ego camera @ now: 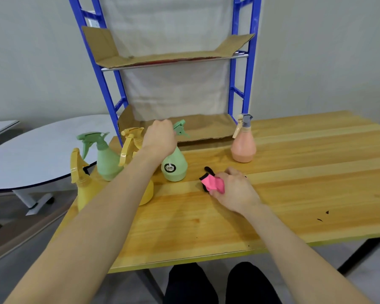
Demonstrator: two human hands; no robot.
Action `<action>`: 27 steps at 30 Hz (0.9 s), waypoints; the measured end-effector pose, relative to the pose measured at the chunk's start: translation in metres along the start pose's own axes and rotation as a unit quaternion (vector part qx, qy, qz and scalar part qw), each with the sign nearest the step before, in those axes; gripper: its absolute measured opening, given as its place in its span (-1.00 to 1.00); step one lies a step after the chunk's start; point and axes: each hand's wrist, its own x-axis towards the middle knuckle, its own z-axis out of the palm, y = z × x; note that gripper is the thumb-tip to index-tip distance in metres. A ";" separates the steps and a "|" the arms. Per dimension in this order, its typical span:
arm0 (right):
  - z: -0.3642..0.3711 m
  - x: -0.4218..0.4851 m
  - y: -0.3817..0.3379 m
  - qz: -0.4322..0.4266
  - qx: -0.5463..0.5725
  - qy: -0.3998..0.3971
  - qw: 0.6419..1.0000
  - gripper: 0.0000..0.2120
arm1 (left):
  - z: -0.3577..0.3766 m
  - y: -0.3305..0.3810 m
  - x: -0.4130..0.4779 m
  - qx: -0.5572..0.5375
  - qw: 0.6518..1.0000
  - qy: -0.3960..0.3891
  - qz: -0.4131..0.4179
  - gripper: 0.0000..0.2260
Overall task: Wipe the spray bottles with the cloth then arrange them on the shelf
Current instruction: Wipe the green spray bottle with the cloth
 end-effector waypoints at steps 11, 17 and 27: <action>-0.031 0.015 0.005 0.072 0.203 -0.023 0.976 -0.84 | -0.007 -0.001 -0.027 -0.040 0.999 -0.006 0.028 -0.81; -0.059 0.018 -0.006 0.080 0.193 0.068 0.976 -0.82 | -0.012 -0.001 -0.042 -0.036 0.999 -0.005 0.029 -0.79; -0.076 0.001 0.001 0.315 0.629 -0.058 0.708 -0.68 | -0.011 -0.004 -0.057 -0.187 0.982 -0.002 -0.026 -0.80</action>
